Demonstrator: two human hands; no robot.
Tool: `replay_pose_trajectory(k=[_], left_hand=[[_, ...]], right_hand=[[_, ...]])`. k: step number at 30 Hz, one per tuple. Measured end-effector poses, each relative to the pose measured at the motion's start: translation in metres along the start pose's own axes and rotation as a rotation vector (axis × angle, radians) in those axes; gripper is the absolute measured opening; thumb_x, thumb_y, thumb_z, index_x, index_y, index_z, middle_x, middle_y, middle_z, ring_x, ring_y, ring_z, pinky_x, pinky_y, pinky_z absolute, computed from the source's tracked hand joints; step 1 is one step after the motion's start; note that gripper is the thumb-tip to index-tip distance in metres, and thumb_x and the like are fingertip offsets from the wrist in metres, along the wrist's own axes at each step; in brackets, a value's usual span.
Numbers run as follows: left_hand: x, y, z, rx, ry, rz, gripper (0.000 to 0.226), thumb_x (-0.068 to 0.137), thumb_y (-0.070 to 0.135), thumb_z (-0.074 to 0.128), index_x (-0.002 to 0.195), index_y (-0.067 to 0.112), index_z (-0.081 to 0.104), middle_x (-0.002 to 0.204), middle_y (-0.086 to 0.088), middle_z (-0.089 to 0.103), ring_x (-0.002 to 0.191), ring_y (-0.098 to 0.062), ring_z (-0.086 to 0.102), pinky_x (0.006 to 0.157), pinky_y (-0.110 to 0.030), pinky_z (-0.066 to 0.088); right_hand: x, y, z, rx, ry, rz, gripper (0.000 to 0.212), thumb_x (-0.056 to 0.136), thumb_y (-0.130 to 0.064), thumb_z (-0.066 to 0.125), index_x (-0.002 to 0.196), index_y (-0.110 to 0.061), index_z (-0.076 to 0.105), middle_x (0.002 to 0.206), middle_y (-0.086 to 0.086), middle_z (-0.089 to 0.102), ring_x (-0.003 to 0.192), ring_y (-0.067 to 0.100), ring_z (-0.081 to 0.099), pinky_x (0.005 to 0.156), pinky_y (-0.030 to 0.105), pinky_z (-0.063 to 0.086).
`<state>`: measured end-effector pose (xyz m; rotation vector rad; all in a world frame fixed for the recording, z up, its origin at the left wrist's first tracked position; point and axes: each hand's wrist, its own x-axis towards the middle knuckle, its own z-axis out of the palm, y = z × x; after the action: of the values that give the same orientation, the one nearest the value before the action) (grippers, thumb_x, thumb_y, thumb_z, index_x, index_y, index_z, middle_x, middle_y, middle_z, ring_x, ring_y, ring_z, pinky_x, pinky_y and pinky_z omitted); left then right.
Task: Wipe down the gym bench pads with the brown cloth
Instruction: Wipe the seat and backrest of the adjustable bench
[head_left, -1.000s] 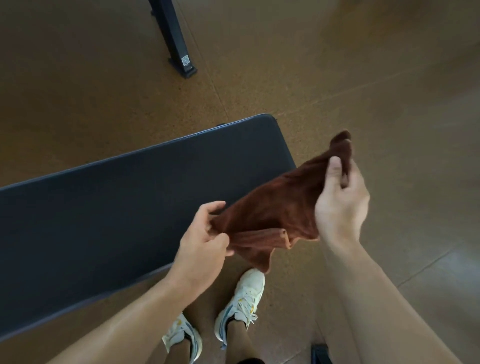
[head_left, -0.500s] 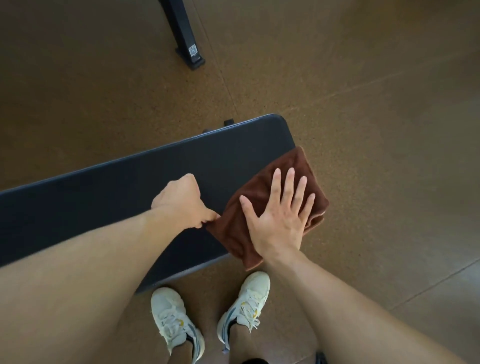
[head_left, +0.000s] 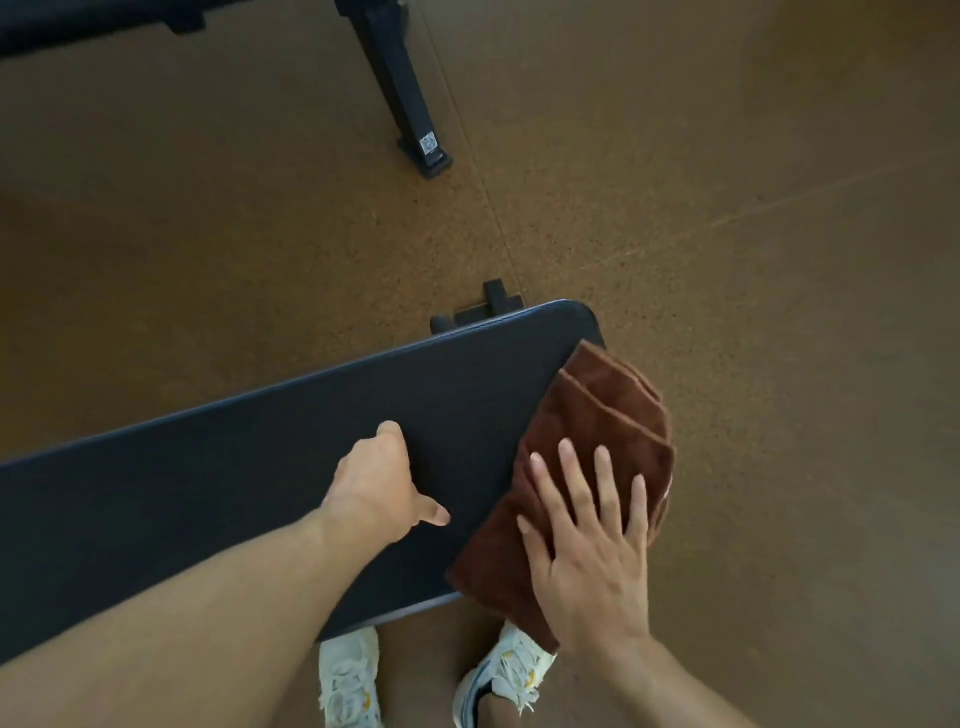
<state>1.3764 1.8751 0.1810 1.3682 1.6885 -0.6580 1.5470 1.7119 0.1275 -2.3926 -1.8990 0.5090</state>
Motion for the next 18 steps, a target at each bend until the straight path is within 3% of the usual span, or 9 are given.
replay_pose_trajectory(k=[3,6,8,10,12,15,18], left_hand=[[0.002,-0.002,0.0,-0.008,0.0,0.01,0.069,0.06,0.032,0.1,0.096,0.018,0.043,0.085,-0.008,0.072,0.083,-0.026,0.073,0.082,-0.046,0.062],[0.004,-0.008,0.001,-0.036,0.01,0.043,0.071,0.056,0.033,0.101,0.096,0.017,0.044,0.086,-0.009,0.072,0.086,-0.029,0.073,0.081,-0.047,0.062],[0.005,-0.01,0.003,-0.041,0.012,0.062,0.072,0.055,0.033,0.101,0.098,0.016,0.046,0.088,-0.01,0.072,0.088,-0.031,0.073,0.081,-0.048,0.062],[0.008,-0.01,0.003,-0.024,0.002,0.076,0.077,0.054,0.035,0.102,0.106,0.013,0.048,0.092,-0.012,0.073,0.092,-0.033,0.073,0.082,-0.048,0.062],[0.008,-0.011,0.001,-0.015,0.01,0.101,0.081,0.054,0.036,0.101,0.111,0.012,0.049,0.096,-0.011,0.073,0.094,-0.032,0.073,0.083,-0.046,0.062],[0.001,-0.028,0.0,-0.064,0.039,0.273,0.071,0.066,0.037,0.096,0.114,0.017,0.047,0.1,-0.005,0.066,0.095,-0.026,0.068,0.082,-0.042,0.059],[-0.019,-0.082,0.002,-0.349,0.066,0.471,0.047,0.086,0.034,0.081,0.118,0.033,0.047,0.093,0.008,0.067,0.085,-0.012,0.066,0.08,-0.039,0.059]], right_hand=[[0.016,0.01,-0.003,-0.048,-0.042,-0.048,0.067,0.1,-0.065,0.039,0.161,-0.04,0.031,0.173,-0.006,0.023,0.162,0.032,0.014,0.127,0.067,0.009],[0.062,0.006,-0.013,0.006,-0.077,0.173,0.077,0.095,-0.081,0.029,0.163,-0.048,0.013,0.177,-0.005,-0.002,0.161,0.037,-0.015,0.126,0.064,-0.009],[0.084,-0.002,-0.016,0.041,-0.076,0.32,0.078,0.095,-0.082,0.023,0.163,-0.05,0.005,0.176,0.0,-0.015,0.16,0.041,-0.013,0.128,0.064,-0.002],[0.091,-0.009,-0.019,0.069,-0.045,0.395,0.079,0.096,-0.08,0.026,0.164,-0.047,0.004,0.176,0.003,-0.012,0.161,0.04,0.002,0.128,0.06,0.012],[0.089,-0.018,-0.02,0.09,0.01,0.446,0.08,0.099,-0.077,0.027,0.166,-0.041,0.004,0.177,0.001,-0.006,0.162,0.033,0.007,0.128,0.055,0.017],[0.082,-0.038,-0.012,0.077,0.067,0.487,0.076,0.103,-0.072,0.021,0.168,-0.037,0.004,0.177,-0.006,-0.004,0.163,0.023,-0.004,0.131,0.052,0.005],[0.072,-0.075,0.003,0.055,0.108,0.489,0.072,0.105,-0.068,0.02,0.168,-0.035,0.008,0.177,-0.007,-0.003,0.163,0.02,-0.011,0.131,0.052,-0.005]])
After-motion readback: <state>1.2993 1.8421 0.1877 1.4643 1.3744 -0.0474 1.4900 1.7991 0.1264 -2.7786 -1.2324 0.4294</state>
